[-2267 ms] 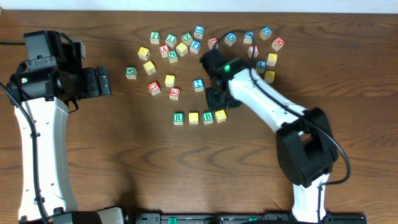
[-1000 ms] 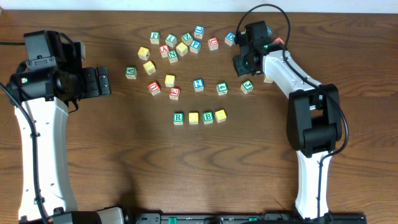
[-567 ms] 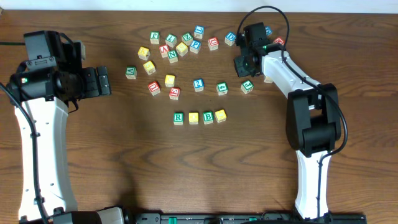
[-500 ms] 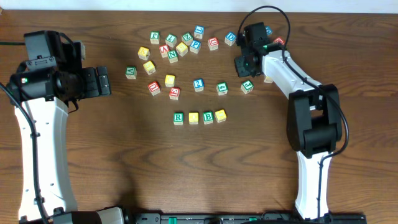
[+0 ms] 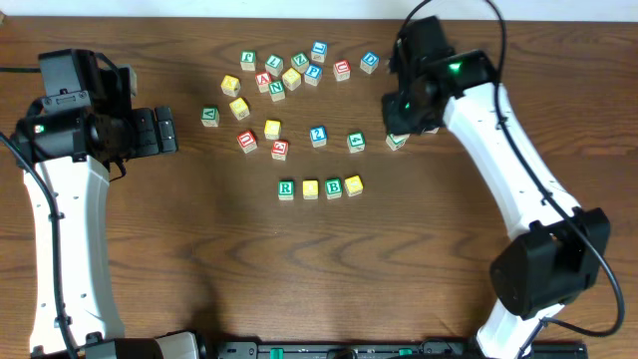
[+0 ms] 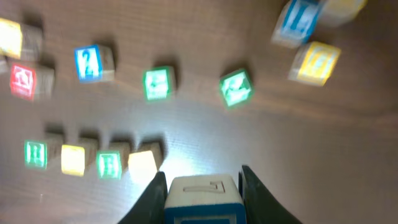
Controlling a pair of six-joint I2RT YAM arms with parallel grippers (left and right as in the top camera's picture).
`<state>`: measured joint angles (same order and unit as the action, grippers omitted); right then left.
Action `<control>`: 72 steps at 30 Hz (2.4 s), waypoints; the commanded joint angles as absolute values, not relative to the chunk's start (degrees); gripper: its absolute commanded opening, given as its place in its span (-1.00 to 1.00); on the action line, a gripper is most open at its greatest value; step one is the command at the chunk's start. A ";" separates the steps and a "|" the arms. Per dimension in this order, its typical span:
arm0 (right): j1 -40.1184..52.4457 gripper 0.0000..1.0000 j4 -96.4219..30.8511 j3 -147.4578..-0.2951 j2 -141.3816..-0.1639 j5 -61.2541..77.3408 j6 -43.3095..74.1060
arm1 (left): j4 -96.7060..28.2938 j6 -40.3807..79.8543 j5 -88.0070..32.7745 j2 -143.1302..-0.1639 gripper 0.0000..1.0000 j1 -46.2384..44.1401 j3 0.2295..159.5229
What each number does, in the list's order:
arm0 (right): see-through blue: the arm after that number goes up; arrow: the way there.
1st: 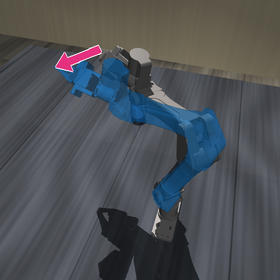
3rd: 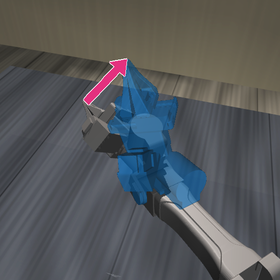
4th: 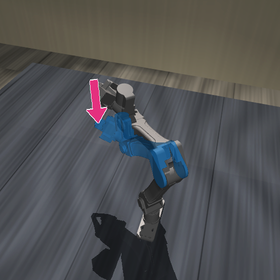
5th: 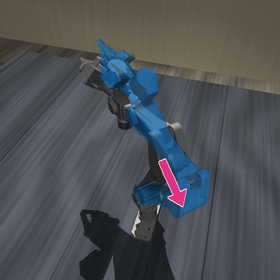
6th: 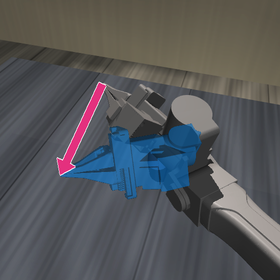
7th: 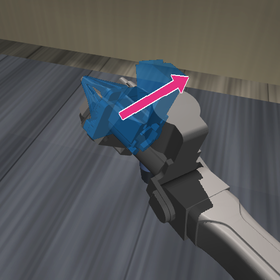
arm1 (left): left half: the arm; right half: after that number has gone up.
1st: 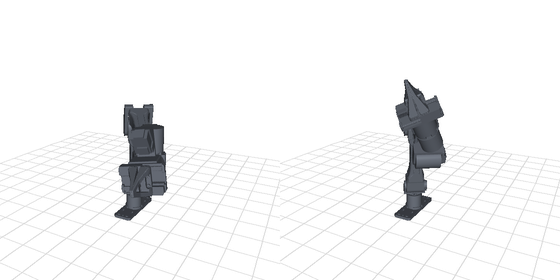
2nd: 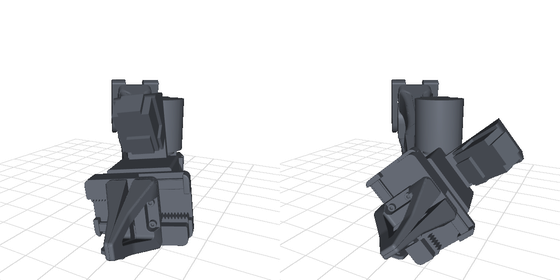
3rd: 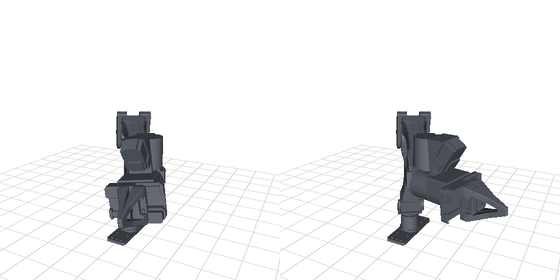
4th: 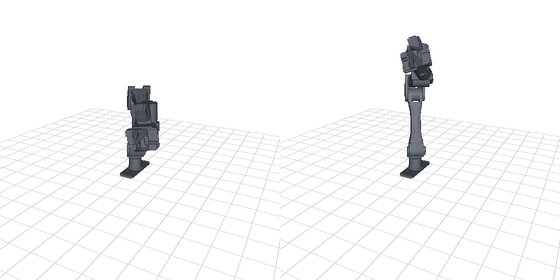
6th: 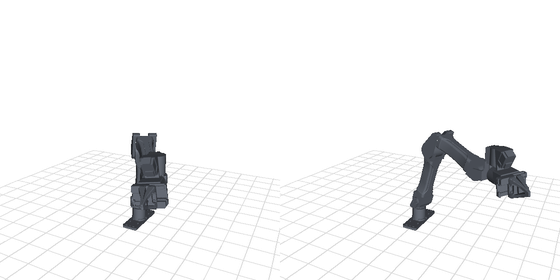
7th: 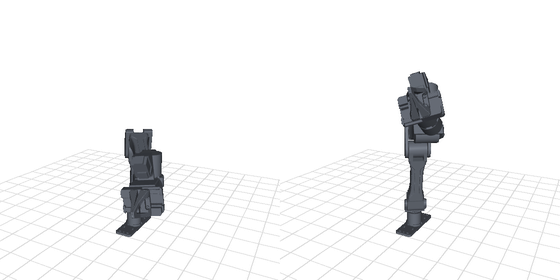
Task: Spell out ROBOT
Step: 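Grasp the blue T block in the cluster with the right gripper, then carry the blue T block and set it right of the yellow block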
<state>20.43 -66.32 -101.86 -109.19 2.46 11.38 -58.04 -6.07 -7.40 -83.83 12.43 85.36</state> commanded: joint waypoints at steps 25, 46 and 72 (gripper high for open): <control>26.15 -0.68 -34.70 -70.30 -111.70 2.94 21.19 | -58.00 -6.61 -7.51 -83.59 0.95 12.58 86.74; 25.93 -0.26 -40.95 -74.91 -108.62 4.21 21.19 | -58.02 -6.61 -7.51 -83.59 0.96 12.58 86.74; 22.72 -0.92 -46.24 -65.95 -104.53 2.72 20.91 | -58.00 -6.61 -7.51 -83.59 0.95 12.58 86.74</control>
